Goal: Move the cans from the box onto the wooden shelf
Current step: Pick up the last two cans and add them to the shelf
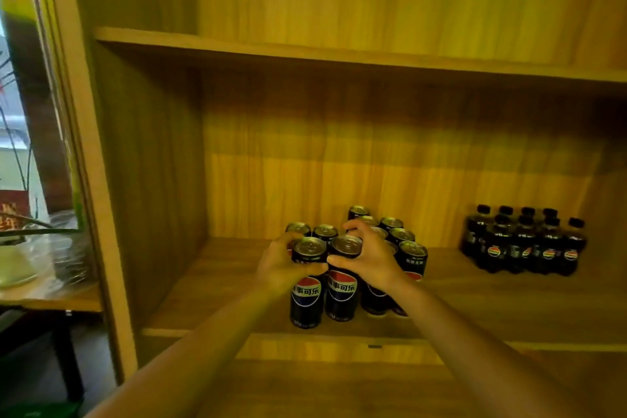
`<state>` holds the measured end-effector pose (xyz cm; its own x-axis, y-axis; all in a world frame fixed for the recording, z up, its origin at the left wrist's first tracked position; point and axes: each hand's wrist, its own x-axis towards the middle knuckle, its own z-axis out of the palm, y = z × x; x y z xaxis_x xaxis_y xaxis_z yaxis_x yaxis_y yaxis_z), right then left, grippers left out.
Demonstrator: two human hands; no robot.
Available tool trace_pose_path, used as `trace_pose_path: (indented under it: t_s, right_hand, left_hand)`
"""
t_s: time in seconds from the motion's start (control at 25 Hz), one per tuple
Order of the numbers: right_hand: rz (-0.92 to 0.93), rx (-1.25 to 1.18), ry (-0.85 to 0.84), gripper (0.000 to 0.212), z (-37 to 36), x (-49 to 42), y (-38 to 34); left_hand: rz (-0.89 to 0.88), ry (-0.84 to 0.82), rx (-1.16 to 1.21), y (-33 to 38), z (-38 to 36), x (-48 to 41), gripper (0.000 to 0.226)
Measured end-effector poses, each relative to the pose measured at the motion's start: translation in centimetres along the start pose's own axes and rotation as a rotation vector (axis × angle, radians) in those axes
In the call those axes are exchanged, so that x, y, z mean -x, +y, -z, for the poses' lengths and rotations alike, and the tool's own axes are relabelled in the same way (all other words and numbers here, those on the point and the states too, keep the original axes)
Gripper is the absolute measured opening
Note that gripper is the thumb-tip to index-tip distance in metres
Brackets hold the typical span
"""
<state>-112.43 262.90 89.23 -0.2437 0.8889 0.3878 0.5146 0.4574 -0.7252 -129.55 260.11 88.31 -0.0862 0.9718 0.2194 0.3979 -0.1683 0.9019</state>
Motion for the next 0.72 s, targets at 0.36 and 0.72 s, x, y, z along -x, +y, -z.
trace_pose_path:
  t_s: [0.36,0.72]
  right_hand:
    - [-0.003,-0.067,-0.137,0.037,-2.5,-2.5,3.3]
    - [0.052,0.052,-0.083,0.057,-4.7,-3.5,4.6]
  left_hand:
    - [0.054,0.012,-0.038,-4.0,-0.5,-3.0,0.061]
    - [0.023,0.020,0.003,-4.9,-0.4,-4.4,0.066]
